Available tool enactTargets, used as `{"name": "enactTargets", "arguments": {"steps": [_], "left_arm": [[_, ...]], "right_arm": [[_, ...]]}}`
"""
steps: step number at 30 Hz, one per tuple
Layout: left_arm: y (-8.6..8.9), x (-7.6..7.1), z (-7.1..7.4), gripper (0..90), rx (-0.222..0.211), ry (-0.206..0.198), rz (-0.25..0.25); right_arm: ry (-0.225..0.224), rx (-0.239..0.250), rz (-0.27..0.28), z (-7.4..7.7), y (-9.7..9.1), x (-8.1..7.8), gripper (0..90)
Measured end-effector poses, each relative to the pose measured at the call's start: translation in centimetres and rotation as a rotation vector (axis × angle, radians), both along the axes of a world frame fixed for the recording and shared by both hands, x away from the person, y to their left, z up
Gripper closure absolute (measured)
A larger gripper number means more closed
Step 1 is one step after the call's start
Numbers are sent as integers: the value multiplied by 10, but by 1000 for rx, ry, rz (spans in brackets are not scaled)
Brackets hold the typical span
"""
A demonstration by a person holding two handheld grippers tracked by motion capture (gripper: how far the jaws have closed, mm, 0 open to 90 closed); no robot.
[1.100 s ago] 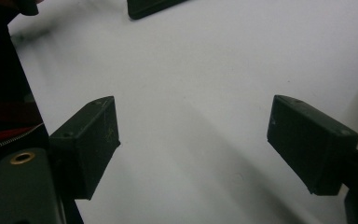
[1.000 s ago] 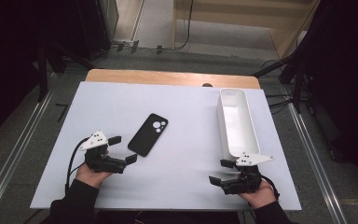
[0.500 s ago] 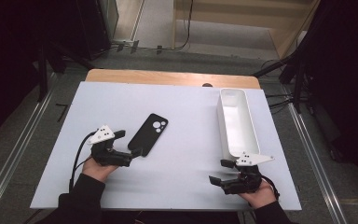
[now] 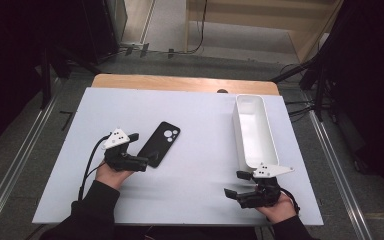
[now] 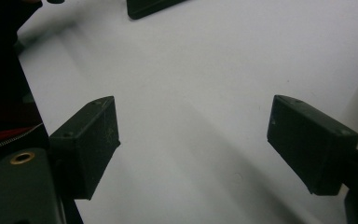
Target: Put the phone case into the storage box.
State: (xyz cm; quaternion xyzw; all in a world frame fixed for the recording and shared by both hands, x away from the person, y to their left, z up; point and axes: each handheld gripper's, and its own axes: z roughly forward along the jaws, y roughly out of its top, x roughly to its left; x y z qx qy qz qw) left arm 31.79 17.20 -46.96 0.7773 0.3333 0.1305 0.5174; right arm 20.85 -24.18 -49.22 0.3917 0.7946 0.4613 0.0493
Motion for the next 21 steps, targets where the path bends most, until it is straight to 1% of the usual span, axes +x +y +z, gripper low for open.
{"name": "enactTargets", "arguments": {"steps": [1,2,6,10,11,15,18,20,21], "left_arm": [[-2,1,0,0,7,-3,3],[-4,2,0,0,-1,-9,5],[-9,6,0,0,-9,-6,17],[-14,11,0,0,-13,-28,34],[-15,12,1,0,-15,-25,42],[-21,19,1,0,-18,-40,62],[-27,23,-1,0,-8,-44,69],[-31,25,-1,0,-2,-42,85],[-33,26,-1,0,2,-48,97]], "right_arm": [[0,0,0,0,0,0,151],[0,0,0,0,0,0,151],[0,0,1,0,0,0,151],[-2,2,1,0,0,0,151],[0,4,1,0,0,0,151],[2,2,2,0,0,0,151],[2,4,1,0,0,0,151],[6,4,3,0,0,0,151],[5,4,1,0,0,0,151]]}}
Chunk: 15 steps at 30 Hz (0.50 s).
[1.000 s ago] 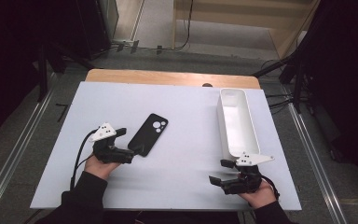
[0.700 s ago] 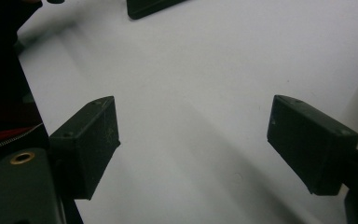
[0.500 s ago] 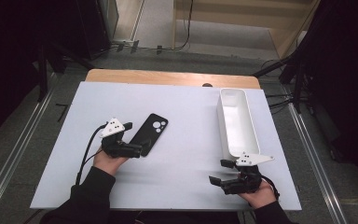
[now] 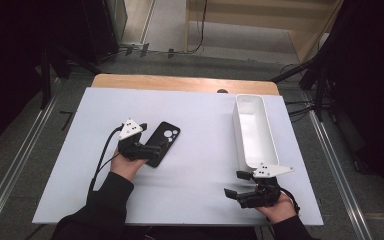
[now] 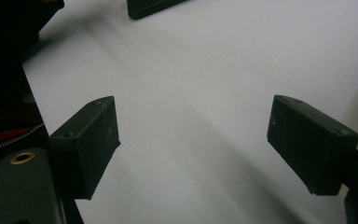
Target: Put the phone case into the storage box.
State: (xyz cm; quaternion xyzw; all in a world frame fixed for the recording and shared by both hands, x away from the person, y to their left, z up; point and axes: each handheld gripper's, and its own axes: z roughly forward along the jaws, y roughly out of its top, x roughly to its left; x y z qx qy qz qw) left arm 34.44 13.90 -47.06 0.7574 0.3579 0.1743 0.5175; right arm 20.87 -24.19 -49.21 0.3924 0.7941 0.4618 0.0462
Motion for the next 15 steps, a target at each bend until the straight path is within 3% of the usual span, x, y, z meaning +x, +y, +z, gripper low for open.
{"name": "enactTargets", "arguments": {"steps": [6,15], "left_arm": [[-9,5,-1,0,-13,1,61],[-9,8,-6,0,-20,10,68]], "right_arm": [[0,1,-1,0,0,0,151],[1,8,-7,0,-1,0,151]]}}
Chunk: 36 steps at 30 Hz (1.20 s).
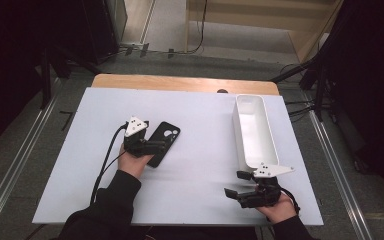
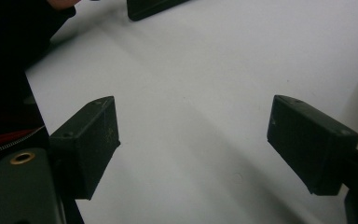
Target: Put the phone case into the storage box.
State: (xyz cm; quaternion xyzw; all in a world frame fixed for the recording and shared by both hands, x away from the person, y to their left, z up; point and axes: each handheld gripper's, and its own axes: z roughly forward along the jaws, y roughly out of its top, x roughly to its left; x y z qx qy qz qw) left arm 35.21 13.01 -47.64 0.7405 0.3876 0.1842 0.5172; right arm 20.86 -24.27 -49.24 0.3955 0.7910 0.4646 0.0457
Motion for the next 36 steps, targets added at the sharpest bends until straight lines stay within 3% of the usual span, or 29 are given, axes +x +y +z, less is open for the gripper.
{"name": "enactTargets", "arguments": {"steps": [21,33,36], "left_arm": [[1,-2,-12,0,-3,-2,23],[-1,-3,-24,0,27,24,27],[-2,-2,-26,0,59,32,24]], "right_arm": [[6,6,2,0,0,0,151],[3,5,1,0,0,1,151],[4,5,1,0,0,1,151]]}}
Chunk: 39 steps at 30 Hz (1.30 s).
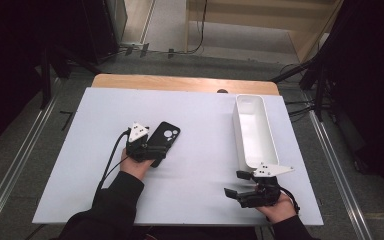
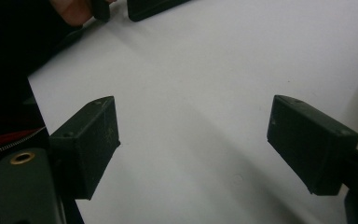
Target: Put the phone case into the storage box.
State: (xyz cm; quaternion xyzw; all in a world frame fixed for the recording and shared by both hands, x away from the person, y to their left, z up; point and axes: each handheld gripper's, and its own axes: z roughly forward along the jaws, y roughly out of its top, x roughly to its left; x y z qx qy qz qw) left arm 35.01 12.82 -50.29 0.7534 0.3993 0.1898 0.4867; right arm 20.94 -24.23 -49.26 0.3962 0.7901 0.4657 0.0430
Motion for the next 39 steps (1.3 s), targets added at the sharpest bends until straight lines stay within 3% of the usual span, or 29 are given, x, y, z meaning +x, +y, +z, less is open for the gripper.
{"name": "enactTargets", "arguments": {"steps": [5,10,17,23,28,31,39], "left_arm": [[-2,1,-2,0,14,6,5],[-1,5,-2,0,27,60,10],[-7,7,-3,0,108,80,8],[-11,11,-5,0,140,124,24],[-18,16,-7,0,217,169,38],[-20,17,-9,0,220,181,49],[-25,20,-10,0,288,211,63]], "right_arm": [[-4,1,2,0,0,0,151],[-4,-1,3,0,0,0,151],[-2,-3,8,0,1,0,151],[-1,-3,6,0,0,0,151],[0,-3,6,0,0,0,151],[1,-3,5,0,0,0,151],[-5,-5,5,0,0,-1,151]]}}
